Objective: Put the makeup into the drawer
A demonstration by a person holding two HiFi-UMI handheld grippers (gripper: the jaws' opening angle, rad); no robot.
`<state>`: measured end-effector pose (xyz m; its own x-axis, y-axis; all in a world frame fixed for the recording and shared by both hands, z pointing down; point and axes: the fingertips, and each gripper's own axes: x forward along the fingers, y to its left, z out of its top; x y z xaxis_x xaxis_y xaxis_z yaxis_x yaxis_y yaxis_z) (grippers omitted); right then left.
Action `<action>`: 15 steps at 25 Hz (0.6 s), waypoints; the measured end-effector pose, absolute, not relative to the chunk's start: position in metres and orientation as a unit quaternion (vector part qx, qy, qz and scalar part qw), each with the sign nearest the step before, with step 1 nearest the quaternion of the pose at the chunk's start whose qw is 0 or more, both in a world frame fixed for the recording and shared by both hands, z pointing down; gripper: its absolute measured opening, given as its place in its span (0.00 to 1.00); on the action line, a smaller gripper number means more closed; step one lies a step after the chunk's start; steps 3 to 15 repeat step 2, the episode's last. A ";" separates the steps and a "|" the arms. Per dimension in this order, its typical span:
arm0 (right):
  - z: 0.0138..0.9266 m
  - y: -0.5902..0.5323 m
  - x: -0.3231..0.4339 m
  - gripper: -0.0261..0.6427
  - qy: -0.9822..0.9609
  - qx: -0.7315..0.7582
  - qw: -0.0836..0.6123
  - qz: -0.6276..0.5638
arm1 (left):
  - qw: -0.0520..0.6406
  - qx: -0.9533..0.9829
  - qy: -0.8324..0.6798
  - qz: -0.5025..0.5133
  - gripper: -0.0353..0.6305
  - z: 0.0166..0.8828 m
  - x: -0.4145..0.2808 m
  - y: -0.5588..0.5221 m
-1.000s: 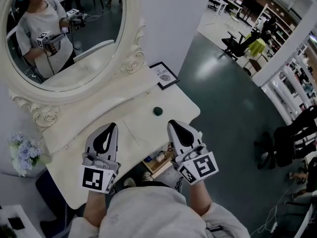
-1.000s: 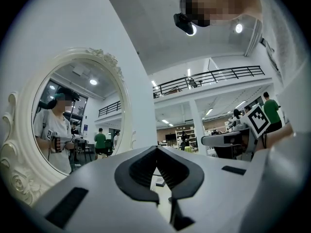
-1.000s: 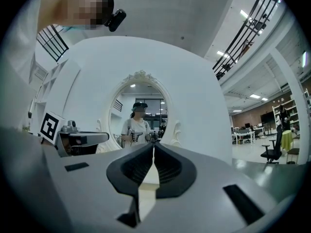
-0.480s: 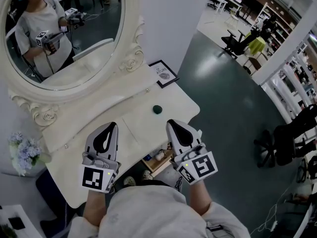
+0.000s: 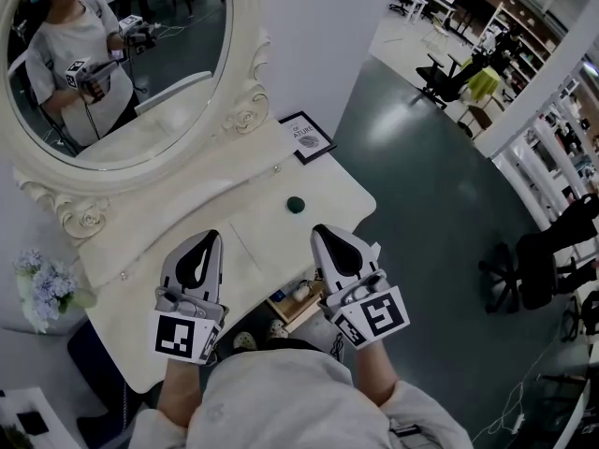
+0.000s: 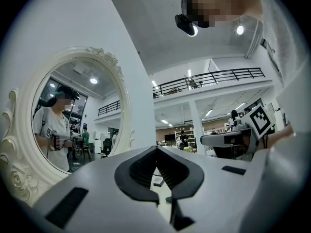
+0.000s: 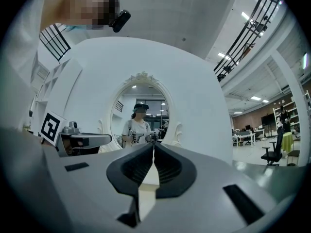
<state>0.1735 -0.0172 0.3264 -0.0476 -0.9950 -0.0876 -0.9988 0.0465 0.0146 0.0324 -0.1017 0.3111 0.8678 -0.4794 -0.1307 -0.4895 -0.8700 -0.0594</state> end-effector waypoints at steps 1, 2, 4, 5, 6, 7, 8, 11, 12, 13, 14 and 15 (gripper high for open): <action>0.326 -0.017 0.173 0.07 0.723 -0.689 0.027 0.036 | 0.045 -0.965 0.251 0.056 0.07 0.311 0.032 -0.102; 0.326 -0.017 0.172 0.07 0.723 -0.689 0.027 0.036 | 0.045 -0.965 0.251 0.056 0.07 0.311 0.032 -0.101; 0.326 -0.017 0.172 0.07 0.723 -0.689 0.027 0.036 | 0.045 -0.965 0.251 0.056 0.07 0.311 0.032 -0.101; 0.326 -0.017 0.172 0.07 0.723 -0.689 0.027 0.036 | 0.045 -0.965 0.251 0.056 0.07 0.311 0.032 -0.101; 0.326 -0.017 0.172 0.07 0.723 -0.689 0.027 0.036 | 0.045 -0.965 0.251 0.056 0.07 0.311 0.032 -0.101; 0.326 -0.017 0.172 0.07 0.723 -0.689 0.027 0.036 | 0.045 -0.965 0.251 0.056 0.07 0.311 0.032 -0.101; 0.326 -0.017 0.172 0.07 0.723 -0.689 0.027 0.036 | 0.045 -0.965 0.251 0.056 0.07 0.311 0.032 -0.101; 0.326 -0.017 0.172 0.07 0.723 -0.689 0.027 0.036 | 0.045 -0.965 0.251 0.056 0.07 0.311 0.032 -0.101; 0.326 -0.017 0.172 0.07 0.723 -0.689 0.027 0.036 | 0.045 -0.965 0.251 0.056 0.07 0.311 0.032 -0.101; 0.326 -0.017 0.172 0.07 0.723 -0.689 0.027 0.036 | 0.045 -0.965 0.251 0.056 0.07 0.311 0.032 -0.101; 0.326 -0.017 0.172 0.07 0.723 -0.689 0.027 0.036 | 0.045 -0.965 0.251 0.056 0.07 0.311 0.032 -0.101; 0.326 -0.017 0.172 0.07 0.723 -0.689 0.027 0.036 | 0.045 -0.965 0.251 0.056 0.07 0.311 0.032 -0.101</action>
